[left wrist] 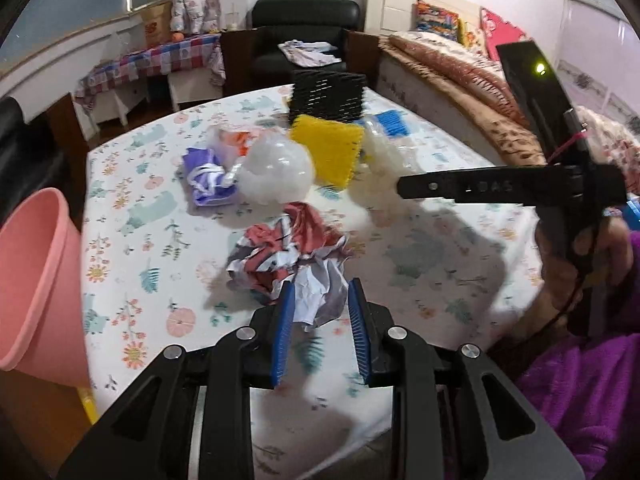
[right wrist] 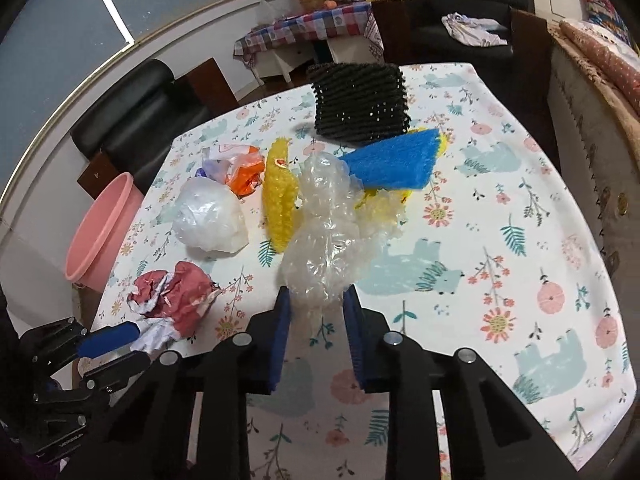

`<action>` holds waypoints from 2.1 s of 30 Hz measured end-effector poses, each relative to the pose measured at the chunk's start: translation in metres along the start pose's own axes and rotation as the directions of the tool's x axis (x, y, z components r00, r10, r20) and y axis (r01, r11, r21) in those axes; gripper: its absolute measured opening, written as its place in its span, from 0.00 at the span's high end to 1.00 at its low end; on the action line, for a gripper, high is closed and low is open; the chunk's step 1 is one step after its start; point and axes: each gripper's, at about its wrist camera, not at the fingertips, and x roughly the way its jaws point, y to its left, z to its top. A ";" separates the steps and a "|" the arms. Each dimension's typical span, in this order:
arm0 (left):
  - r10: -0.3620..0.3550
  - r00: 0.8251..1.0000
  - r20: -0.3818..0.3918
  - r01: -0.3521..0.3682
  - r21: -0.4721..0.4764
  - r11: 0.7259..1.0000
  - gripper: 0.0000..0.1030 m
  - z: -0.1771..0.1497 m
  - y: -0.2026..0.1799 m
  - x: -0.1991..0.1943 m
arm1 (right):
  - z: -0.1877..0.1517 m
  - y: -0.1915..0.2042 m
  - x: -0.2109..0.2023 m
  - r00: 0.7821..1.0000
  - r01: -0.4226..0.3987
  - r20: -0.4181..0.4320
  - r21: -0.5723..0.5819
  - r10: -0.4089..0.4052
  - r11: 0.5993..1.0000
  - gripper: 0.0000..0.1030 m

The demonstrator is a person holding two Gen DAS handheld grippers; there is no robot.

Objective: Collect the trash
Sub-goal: 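Grasp the crumpled paper with the left tool while the right tool grasps the bubble wrap, then carry the paper and bubble wrap to the pink bucket and release both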

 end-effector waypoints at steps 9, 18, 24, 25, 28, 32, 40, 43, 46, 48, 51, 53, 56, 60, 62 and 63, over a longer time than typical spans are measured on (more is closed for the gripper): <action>0.063 0.997 0.043 -0.055 -0.170 0.984 0.73 0.016 0.030 -0.018 | -0.005 -0.011 -0.024 0.998 -0.027 0.048 -0.043 0.029 0.999 0.76; 0.059 0.997 -0.039 -0.069 -0.350 0.934 0.69 0.023 0.065 0.025 | -0.005 -0.018 -0.033 0.996 -0.085 0.028 -0.073 0.087 0.994 0.76; 0.117 0.992 -0.050 -0.127 -0.331 0.935 0.61 0.019 0.050 0.034 | -0.004 -0.021 -0.038 0.996 -0.088 0.011 -0.104 0.090 0.991 0.76; 0.121 0.992 -0.040 -0.128 -0.346 0.929 0.61 0.019 0.049 0.034 | -0.004 -0.022 -0.039 0.996 -0.092 0.006 -0.107 0.093 0.990 0.76; 0.131 0.991 -0.024 -0.131 -0.366 0.921 0.70 0.019 0.045 0.034 | -0.006 -0.024 -0.043 0.994 -0.108 -0.001 -0.108 0.109 0.988 0.76; 0.177 0.984 -0.008 -0.168 -0.350 0.922 0.85 0.020 0.034 0.027 | -0.012 -0.026 -0.050 0.992 -0.125 0.005 -0.096 0.126 0.988 0.76; 0.226 0.969 0.101 -0.172 -0.382 0.908 0.87 0.022 0.031 -0.020 | -0.013 -0.014 -0.091 0.967 -0.204 0.128 -0.122 0.220 0.971 0.76; 0.237 0.962 0.138 -0.169 -0.384 0.908 0.87 0.020 0.030 -0.033 | -0.010 -0.003 -0.101 0.968 -0.185 0.140 -0.150 0.207 0.971 0.76; 0.258 0.950 0.174 -0.174 -0.392 0.903 0.87 0.019 0.029 -0.047 | -0.007 0.012 -0.106 0.967 -0.173 0.154 -0.192 0.204 0.966 0.76; 0.275 0.943 0.186 -0.184 -0.397 0.899 0.87 0.018 0.029 -0.054 | -0.004 0.023 -0.106 0.966 -0.172 0.157 -0.212 0.207 0.962 0.76; 0.327 0.920 0.217 -0.221 -0.402 0.888 0.87 0.018 0.029 -0.068 | 0.002 0.045 -0.101 0.963 -0.177 0.155 -0.248 0.219 0.953 0.76; 0.364 0.901 0.235 -0.248 -0.409 0.878 0.87 0.017 0.031 -0.080 | 0.008 0.060 -0.097 0.959 -0.192 0.152 -0.269 0.239 0.944 0.76; 0.422 0.873 0.247 -0.288 -0.437 0.852 0.87 0.015 0.040 -0.097 | 0.019 0.086 -0.090 0.949 -0.224 0.149 -0.303 0.278 0.926 0.76; 0.477 0.845 0.240 -0.317 -0.493 0.810 0.87 0.010 0.060 -0.112 | 0.033 0.125 -0.079 0.934 -0.268 0.137 -0.345 0.331 0.900 0.76; 0.513 0.827 0.229 -0.341 -0.521 0.782 0.87 0.007 0.072 -0.119 | 0.039 0.149 -0.070 0.926 -0.289 0.125 -0.374 0.357 0.881 0.76; 0.529 0.818 0.226 -0.352 -0.532 0.770 0.87 0.006 0.077 -0.121 | 0.041 0.156 -0.066 0.924 -0.295 0.120 -0.383 0.363 0.876 0.76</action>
